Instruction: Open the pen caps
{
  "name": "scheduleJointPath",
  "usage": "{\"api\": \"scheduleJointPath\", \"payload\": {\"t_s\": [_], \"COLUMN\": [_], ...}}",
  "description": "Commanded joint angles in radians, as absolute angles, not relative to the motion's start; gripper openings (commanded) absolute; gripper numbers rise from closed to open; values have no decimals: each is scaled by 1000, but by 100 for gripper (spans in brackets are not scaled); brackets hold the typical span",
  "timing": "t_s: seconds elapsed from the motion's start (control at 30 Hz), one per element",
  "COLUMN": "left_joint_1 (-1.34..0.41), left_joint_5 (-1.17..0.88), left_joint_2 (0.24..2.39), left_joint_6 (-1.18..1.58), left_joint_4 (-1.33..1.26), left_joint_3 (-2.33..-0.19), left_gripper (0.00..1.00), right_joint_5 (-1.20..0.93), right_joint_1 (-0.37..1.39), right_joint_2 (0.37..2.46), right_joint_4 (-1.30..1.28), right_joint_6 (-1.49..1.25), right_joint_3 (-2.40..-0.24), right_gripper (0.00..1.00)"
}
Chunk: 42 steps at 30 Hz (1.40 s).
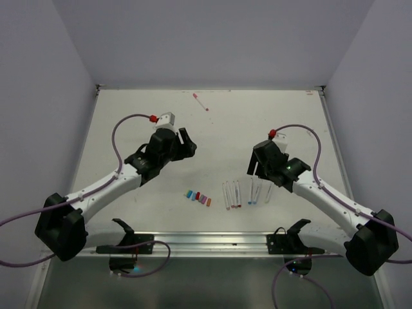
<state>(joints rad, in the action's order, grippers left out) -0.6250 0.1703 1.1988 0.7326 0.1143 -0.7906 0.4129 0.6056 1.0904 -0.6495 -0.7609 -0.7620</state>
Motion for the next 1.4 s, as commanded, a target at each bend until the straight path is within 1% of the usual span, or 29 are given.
{"api": "scheduleJointPath", "payload": {"t_s": [0.0,0.03,0.07,0.1,0.13,0.17,0.2,0.23,0.27,0.33,0.37,0.43,0.53,0.6,0.67,0.7,0.83,0.9,1.03,1.13,1.37], "left_joint_1": [-624,-614,-612,-612,-612,-612,-606,-603,-600,-594,-591,-578,-558,-542,-534,-531,-528,-526,-525,-519,-485], "left_joint_5": [294,343,375,402,447,465,483,491,494,494,503,506,523,535,537,552,548,507,457,477,494], "left_joint_2": [1343,1392,1446,1557,1615,1725,1779,1828,1914,1995,2070,2137,2248,2278,2305,2315,2344,2371,2451,2537,2566], "left_joint_6": [747,753,765,765,758,752,747,741,721,701,701,693,689,678,649,638,562,477,373,325,310], "left_joint_4": [161,234,273,311,360,388,440,451,453,463,481,512,525,494,465,431,325,266,250,272,183], "left_joint_3": [-923,-975,-1088,-1150,-1208,-1329,-1394,-1502,-1547,-1638,-1732,-1858,-1972,-2003,-2032,-2039,-2057,-2071,-2193,-2281,-2261], "left_gripper": [71,71,71,71,73,76,76,77,77,77,77,77,78,79,91,93,98,99,100,100,100], "right_joint_5": [459,453,449,437,434,428,422,423,425,420,420,399,367,359,354,357,359,348,342,345,342], "right_joint_1": [604,604,604,604,604,604,604,604,604,603,603,604,604,604,603,603,604,603,606,604,603], "right_joint_2": [1137,1140,1143,1146,1146,1146,1146,1147,1146,1140,1137,1115,1072,1052,1029,1022,986,967,948,945,910], "right_joint_4": [-646,-643,-638,-634,-630,-624,-623,-618,-623,-624,-624,-618,-588,-568,-569,-574,-583,-577,-572,-580,-561], "right_joint_6": [-655,-649,-643,-637,-634,-630,-629,-626,-621,-620,-621,-621,-629,-629,-624,-623,-624,-630,-637,-637,-634], "right_joint_3": [-880,-906,-914,-919,-919,-914,-904,-896,-890,-871,-865,-842,-802,-776,-767,-761,-741,-723,-698,-692,-655], "right_gripper": [76,76,75,75,75,75,75,75,75,75,75,75,75,75,75,75,75,74,74,74,74]}}
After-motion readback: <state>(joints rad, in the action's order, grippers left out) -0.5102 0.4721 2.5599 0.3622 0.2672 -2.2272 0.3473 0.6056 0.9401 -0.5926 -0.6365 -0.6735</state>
